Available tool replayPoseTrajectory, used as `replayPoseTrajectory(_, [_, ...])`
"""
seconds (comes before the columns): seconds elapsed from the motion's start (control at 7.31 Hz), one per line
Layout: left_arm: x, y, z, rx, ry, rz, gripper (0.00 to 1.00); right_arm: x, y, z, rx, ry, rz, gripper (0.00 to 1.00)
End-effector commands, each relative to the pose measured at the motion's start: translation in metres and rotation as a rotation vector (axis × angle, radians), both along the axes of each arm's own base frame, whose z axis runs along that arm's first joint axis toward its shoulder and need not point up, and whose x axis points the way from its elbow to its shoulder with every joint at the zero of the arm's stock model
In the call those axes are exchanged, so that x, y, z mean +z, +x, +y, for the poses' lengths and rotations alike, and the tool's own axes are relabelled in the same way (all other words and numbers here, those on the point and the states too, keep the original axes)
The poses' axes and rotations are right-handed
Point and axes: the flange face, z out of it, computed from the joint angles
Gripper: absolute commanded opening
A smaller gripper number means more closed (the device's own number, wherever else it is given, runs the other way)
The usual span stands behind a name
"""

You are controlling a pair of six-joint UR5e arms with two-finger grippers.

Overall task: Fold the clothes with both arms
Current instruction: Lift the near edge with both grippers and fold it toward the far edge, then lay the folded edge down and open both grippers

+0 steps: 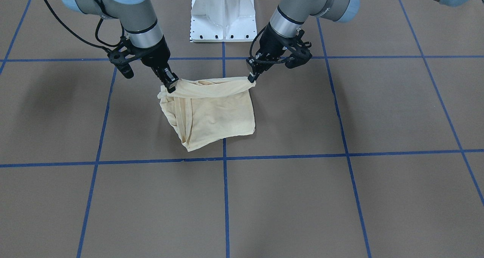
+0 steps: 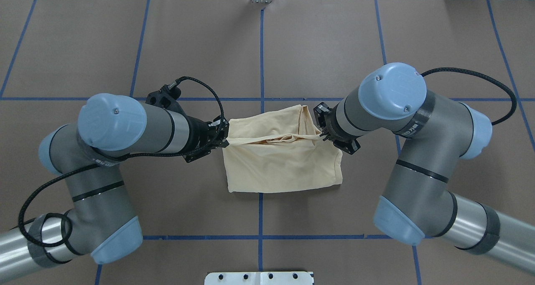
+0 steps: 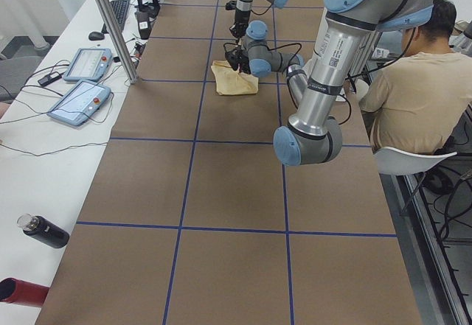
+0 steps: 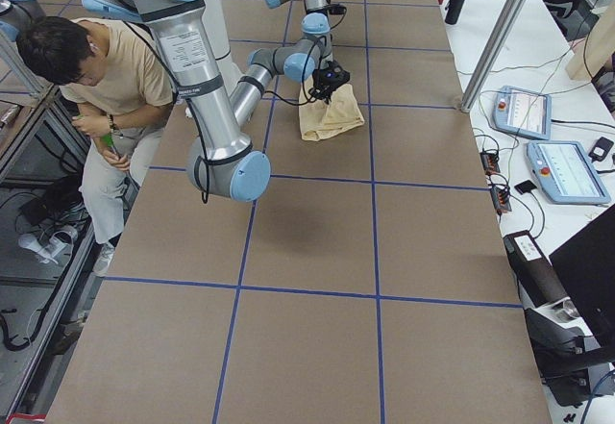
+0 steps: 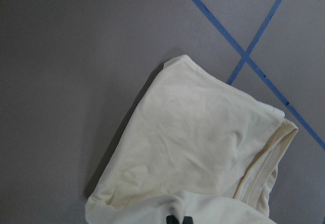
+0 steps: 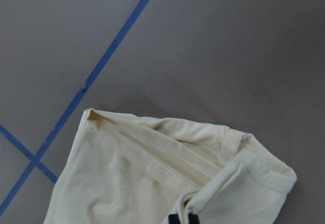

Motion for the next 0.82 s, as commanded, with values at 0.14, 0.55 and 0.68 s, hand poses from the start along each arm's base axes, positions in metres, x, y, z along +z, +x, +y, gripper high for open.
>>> replayPoseTrajectory(0.14, [0.018, 0.013, -0.045, -0.031, 0.046, -0.022, 0.00, 0.012, -0.031, -0.056, -0.050, 0.030, 0.027, 0.00])
replayPoseTrajectory(0.55, [0.044, 0.017, -0.071, -0.008, 0.175, -0.080, 0.99, 0.020, -0.067, -0.157, -0.064, 0.078, -0.013, 0.99])
replayPoseTrajectory(0.68, [0.044, -0.005, -0.093, -0.041, 0.207, -0.082, 1.00, 0.003, -0.034, -0.195, -0.069, 0.155, -0.010, 1.00])
